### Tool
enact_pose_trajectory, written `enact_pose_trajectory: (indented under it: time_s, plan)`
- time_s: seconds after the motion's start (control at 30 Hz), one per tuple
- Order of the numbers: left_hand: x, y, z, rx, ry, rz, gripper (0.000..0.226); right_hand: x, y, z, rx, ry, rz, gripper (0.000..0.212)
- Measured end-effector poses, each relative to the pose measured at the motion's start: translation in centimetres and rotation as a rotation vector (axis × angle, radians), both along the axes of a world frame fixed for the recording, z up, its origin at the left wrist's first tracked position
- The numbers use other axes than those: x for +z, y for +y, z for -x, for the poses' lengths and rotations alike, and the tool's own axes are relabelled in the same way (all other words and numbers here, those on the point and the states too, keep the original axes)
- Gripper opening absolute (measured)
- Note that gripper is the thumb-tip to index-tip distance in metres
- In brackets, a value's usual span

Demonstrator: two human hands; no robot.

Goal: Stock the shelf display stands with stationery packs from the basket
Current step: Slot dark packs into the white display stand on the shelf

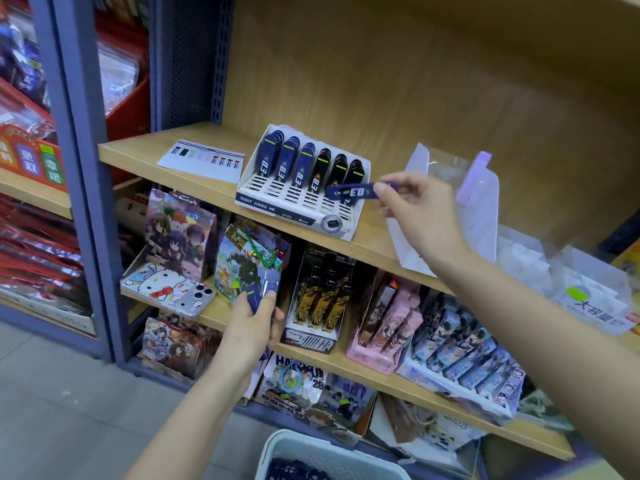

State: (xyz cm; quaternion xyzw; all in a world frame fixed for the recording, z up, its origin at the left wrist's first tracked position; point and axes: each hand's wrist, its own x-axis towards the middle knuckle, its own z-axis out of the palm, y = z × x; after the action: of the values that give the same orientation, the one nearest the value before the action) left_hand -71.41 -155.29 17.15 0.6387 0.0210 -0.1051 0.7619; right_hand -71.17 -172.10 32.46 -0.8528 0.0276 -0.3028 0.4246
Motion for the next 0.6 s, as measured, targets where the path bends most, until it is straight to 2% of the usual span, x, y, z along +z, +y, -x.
enact_pose_trajectory:
  time_s: [0.3,0.6]
  plan:
    - [0.5,1.3,-0.5,0.029,0.017,0.077,0.014,1.3,3.4,-6.3,0.024,-0.034,0.351,0.013]
    - [1.1,2.4,-0.8,0.021,0.013,0.149,0.010,1.6,3.6,-8.5,0.079,0.053,0.475,0.004]
